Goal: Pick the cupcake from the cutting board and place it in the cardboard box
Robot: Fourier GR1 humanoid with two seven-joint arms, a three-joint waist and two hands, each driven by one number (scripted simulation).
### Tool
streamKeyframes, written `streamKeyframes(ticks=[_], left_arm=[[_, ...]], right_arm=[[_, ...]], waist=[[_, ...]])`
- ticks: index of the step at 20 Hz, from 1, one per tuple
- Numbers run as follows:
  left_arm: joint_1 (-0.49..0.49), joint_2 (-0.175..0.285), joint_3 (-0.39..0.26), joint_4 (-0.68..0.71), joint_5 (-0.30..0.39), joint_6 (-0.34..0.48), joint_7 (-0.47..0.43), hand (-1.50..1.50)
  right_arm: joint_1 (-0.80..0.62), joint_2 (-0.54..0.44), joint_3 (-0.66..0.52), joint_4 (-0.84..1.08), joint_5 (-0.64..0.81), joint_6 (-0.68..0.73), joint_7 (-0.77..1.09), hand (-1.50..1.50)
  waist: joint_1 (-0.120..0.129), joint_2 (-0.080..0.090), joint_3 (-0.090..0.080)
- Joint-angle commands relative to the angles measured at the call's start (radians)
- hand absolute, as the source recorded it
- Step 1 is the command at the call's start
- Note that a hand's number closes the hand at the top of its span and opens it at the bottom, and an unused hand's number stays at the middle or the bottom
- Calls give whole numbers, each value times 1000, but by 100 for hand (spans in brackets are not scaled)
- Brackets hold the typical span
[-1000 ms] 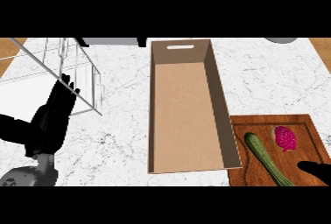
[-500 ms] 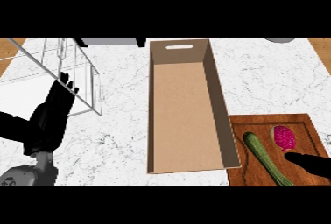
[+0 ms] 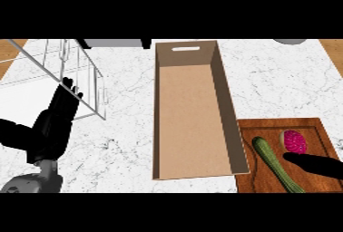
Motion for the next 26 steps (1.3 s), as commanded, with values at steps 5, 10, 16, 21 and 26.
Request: streamKeyframes(ticks=[5, 10, 16, 21, 26], left_arm=[[-24, -4, 56, 17, -1, -59, 5, 0], [53, -48, 19, -88, -45, -29, 49, 0], [-30, -50, 66, -5, -52, -62, 43, 0], [-17, -27, 123, -5, -18, -121, 48, 0], [29, -91, 74, -28, -91, -87, 28, 0]], right_arm=[[0, 67, -14, 92, 63, 37, -33, -150], [-32, 112, -4, 36, 83, 69, 48, -150], [-84, 145, -10, 113, 112, 86, 26, -150], [-57, 171, -47, 188, 101, 78, -90, -150], [-44, 203, -51, 152, 127, 94, -78, -150]], waist=[[-1, 0, 0], [1, -1, 0], [0, 0, 0], [-1, 0, 0], [-1, 0, 0]])
